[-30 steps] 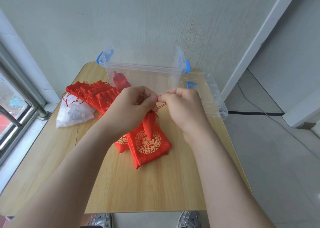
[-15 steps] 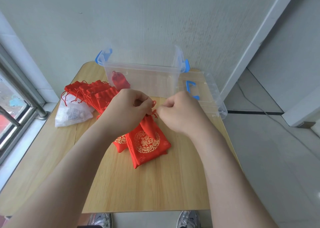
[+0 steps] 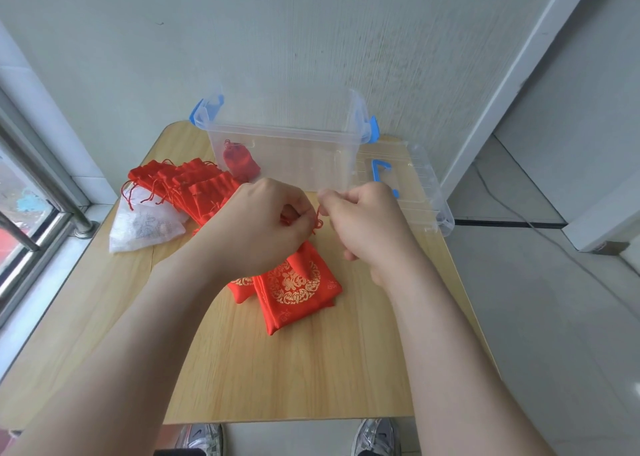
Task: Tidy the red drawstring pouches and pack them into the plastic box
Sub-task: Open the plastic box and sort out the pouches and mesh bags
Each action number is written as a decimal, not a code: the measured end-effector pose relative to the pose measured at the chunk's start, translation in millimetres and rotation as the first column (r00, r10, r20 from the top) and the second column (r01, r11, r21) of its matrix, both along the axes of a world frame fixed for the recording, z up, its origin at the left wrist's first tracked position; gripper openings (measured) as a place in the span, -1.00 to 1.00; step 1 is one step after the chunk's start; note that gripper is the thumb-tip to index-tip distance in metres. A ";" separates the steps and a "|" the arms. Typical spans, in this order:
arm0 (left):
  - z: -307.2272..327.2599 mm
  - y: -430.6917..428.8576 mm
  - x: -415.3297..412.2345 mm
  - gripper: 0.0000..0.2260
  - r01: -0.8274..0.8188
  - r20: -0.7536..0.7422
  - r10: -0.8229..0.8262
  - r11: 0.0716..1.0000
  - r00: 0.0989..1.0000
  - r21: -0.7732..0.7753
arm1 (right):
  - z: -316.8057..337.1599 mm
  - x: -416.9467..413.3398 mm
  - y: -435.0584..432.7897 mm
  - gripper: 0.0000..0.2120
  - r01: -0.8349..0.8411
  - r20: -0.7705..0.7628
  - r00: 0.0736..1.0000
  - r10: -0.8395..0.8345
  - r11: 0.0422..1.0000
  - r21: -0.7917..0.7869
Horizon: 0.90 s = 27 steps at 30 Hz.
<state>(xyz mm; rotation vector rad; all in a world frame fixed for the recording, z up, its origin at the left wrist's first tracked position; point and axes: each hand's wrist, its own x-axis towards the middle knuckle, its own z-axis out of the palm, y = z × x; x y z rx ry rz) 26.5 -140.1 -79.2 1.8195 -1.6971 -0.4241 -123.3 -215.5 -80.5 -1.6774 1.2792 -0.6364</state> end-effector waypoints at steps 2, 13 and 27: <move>0.9 1.3 0.4 -0.87 -0.012 -0.027 0.012 1.000 1.000 -0.009 | 0.9 1.1 -0.8 -0.68 0.016 0.095 0.995 -0.023 0.997 0.075; -13.3 -5.3 5.1 -0.82 -0.257 -0.310 0.240 0.966 0.920 -0.012 | -6.3 3.4 -0.8 -0.85 -0.137 -0.032 0.990 0.134 0.925 -0.354; -1.8 6.9 8.3 -0.80 -0.081 -0.342 0.119 0.989 0.932 0.121 | -14.7 -3.3 -3.4 -0.87 -0.303 -0.170 0.952 0.253 0.731 -0.611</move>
